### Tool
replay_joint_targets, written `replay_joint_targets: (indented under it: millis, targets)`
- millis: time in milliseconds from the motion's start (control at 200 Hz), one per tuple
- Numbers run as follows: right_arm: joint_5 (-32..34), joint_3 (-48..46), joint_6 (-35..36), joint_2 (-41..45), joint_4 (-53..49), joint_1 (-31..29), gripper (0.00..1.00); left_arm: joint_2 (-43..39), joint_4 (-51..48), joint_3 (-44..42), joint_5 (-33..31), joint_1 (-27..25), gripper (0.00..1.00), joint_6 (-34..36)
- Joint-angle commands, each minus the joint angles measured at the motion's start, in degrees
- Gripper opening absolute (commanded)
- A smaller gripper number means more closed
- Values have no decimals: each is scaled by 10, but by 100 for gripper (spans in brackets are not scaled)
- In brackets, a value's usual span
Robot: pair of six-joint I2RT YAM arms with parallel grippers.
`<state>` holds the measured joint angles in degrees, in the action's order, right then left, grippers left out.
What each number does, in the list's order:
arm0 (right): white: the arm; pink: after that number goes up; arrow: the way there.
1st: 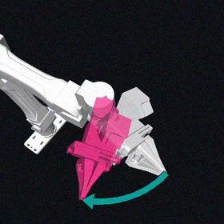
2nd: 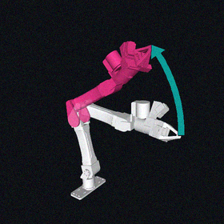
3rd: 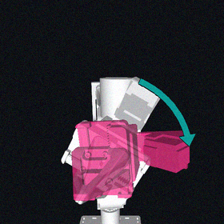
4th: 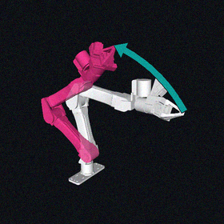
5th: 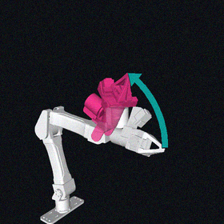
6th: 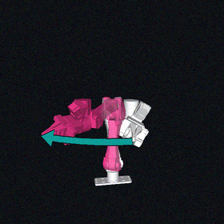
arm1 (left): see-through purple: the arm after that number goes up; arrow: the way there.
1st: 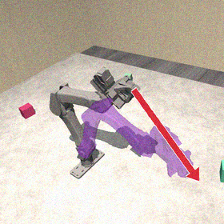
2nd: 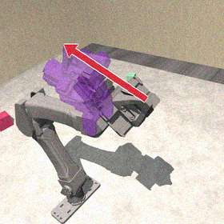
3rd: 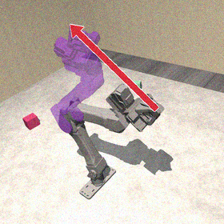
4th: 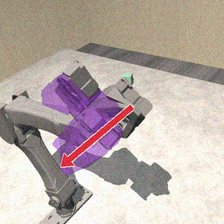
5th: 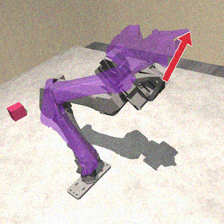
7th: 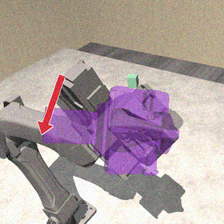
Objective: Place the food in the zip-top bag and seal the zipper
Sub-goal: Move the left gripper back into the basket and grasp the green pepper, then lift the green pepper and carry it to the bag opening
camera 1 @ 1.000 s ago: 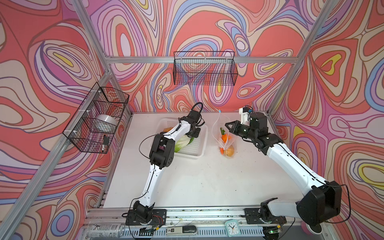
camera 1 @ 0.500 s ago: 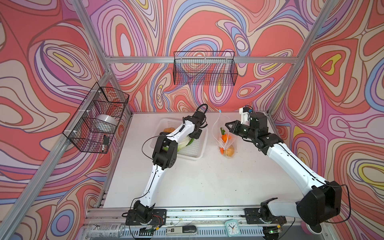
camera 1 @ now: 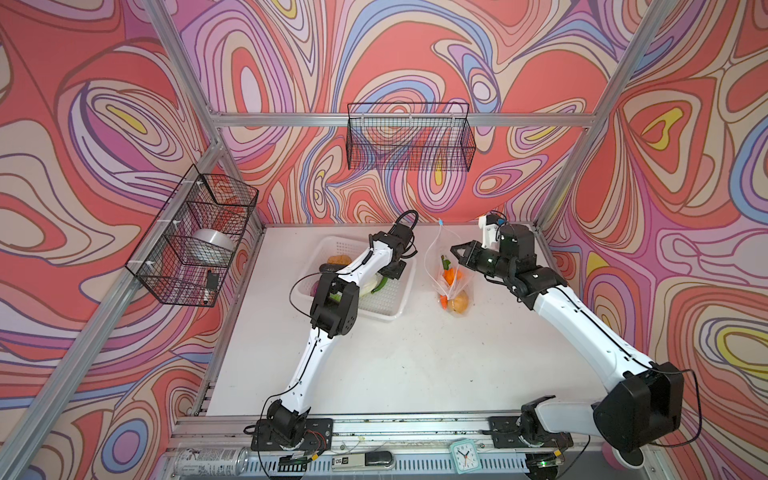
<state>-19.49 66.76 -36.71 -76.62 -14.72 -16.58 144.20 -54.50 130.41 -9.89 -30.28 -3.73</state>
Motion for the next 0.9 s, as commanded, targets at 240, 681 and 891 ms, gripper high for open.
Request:
replay_joint_targets:
  millis: [240, 681, 891]
  targets:
    - [2, 19, 4, 1, 2, 1, 0, -28, -55, -31, -1, -1, 18, -2]
    - [3, 12, 5, 7, 1, 1, 0, -147, 13, -113, 58, -1, 19, -78]
    - [5, 7, 3, 14, 1, 1, 0, -145, 30, -155, 81, -3, 19, -135]
